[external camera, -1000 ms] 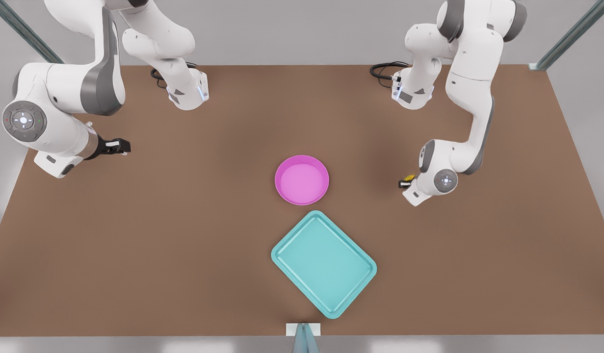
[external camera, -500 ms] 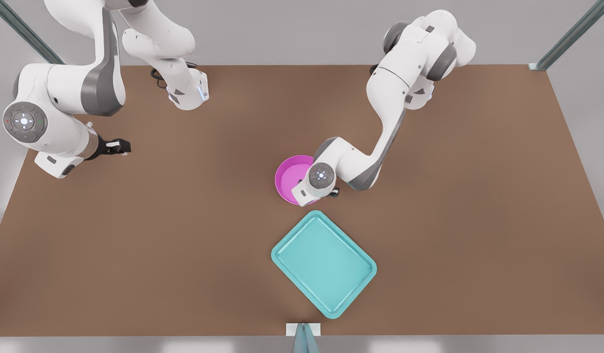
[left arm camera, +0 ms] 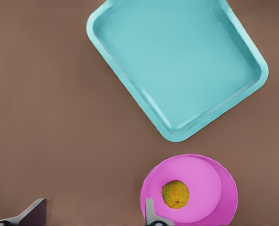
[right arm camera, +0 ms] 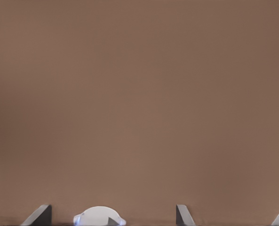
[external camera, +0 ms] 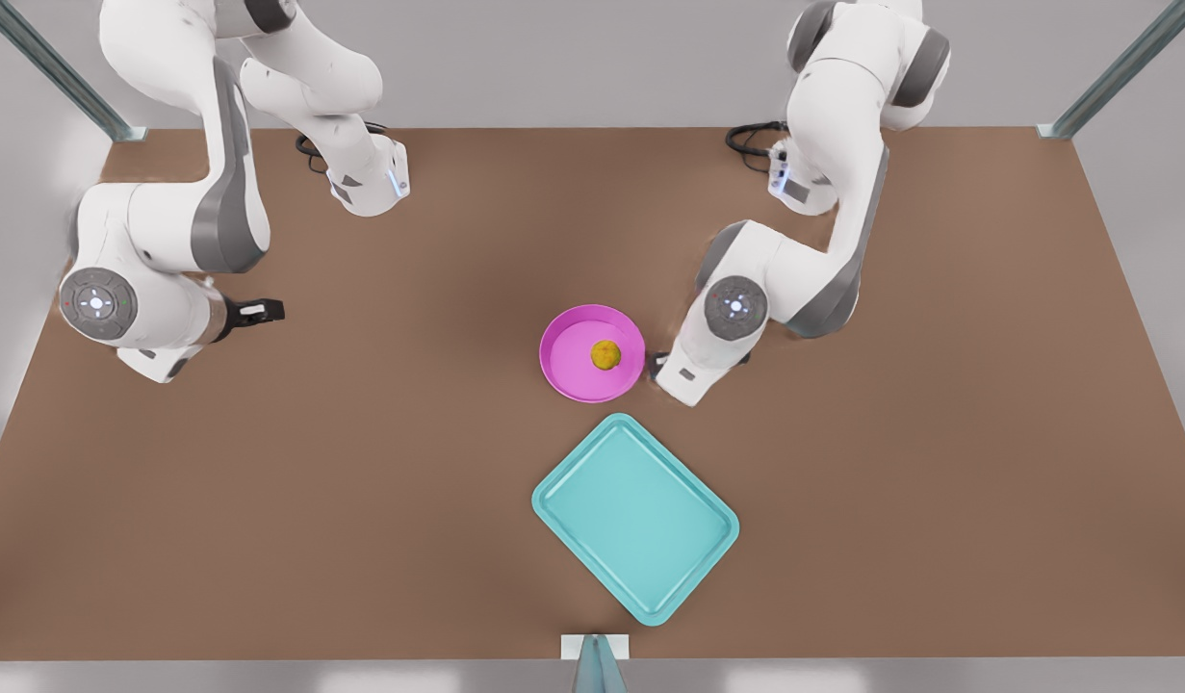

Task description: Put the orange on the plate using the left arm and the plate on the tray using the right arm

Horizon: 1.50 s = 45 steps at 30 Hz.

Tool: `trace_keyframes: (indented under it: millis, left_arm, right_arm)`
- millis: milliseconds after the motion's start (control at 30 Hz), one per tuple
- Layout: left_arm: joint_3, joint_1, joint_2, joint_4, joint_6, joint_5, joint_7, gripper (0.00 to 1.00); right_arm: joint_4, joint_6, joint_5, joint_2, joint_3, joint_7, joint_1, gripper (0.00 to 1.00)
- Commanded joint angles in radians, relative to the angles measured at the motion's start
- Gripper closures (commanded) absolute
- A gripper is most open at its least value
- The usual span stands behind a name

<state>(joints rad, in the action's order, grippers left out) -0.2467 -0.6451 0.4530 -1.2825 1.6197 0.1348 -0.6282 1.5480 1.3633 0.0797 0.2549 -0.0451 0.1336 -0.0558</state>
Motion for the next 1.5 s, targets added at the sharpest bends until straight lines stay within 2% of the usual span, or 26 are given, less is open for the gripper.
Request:
trace_keyframes:
  millis: [0,67,100,133,167,233,300,400,533,1200,1267,1400,1467]
  left_arm:
    - [-0.155,0.004,-0.074,0.053,-0.317,0.003,0.189,0.0]
    - [-0.255,0.028,-0.095,0.12,-0.374,0.031,0.249,0.0]
    - [-0.099,0.177,-0.163,0.107,-0.365,0.008,0.284,0.0]
    - [0.075,0.327,-0.24,0.026,-0.301,-0.096,0.329,0.0]
    - [0.086,0.366,-0.382,-0.19,-0.135,-0.146,0.499,0.0]
    - [0.086,0.375,-0.392,-0.173,-0.099,-0.135,0.519,0.0]
    - [0.086,0.372,-0.418,-0.17,-0.11,-0.133,0.525,0.0]
    - [0.092,0.371,-0.379,-0.126,-0.195,-0.129,0.525,0.0]
    - [0.093,0.366,-0.392,-0.092,-0.195,-0.11,0.525,0.0]
    - [0.083,0.369,-0.367,-0.08,-0.244,-0.096,0.524,0.0]
    - [0.081,0.368,-0.366,-0.08,-0.244,-0.106,0.524,0.0]
    - [0.079,0.371,-0.356,-0.078,-0.239,-0.103,0.524,0.0]
    - [0.079,0.372,-0.355,-0.078,-0.238,-0.103,0.524,0.0]
  right_arm:
    - [0.012,0.232,-0.139,0.098,-0.001,-0.005,-0.082,0.0]
    - [0.101,0.49,-0.225,0.13,-0.001,-0.089,-0.191,0.0]
    - [0.181,0.641,-0.236,0.13,-0.001,-0.183,-0.248,0.0]
    - [0.253,0.749,-0.236,0.121,-0.002,-0.203,-0.277,0.0]
    - [0.337,0.875,-0.25,0.109,-0.002,-0.204,-0.3,0.0]
    - [0.475,1.039,-0.377,0.075,-0.002,-0.203,-0.344,0.0]
    - [0.475,1.047,-0.451,0.102,-0.002,-0.201,-0.38,0.0]
    - [0.42,1.068,-0.592,0.187,-0.002,-0.201,-0.455,0.0]
    - [0.359,1.068,-0.632,0.259,-0.019,-0.2,-0.476,0.0]
    - [0.305,1.071,-0.63,0.394,-0.05,-0.187,-0.529,0.0]
    - [0.299,1.071,-0.629,0.403,-0.052,-0.187,-0.53,0.26]
    - [0.293,1.071,-0.629,0.406,-0.053,-0.187,-0.536,0.42]
    - [0.293,1.071,-0.63,0.405,-0.053,-0.187,-0.536,0.47]
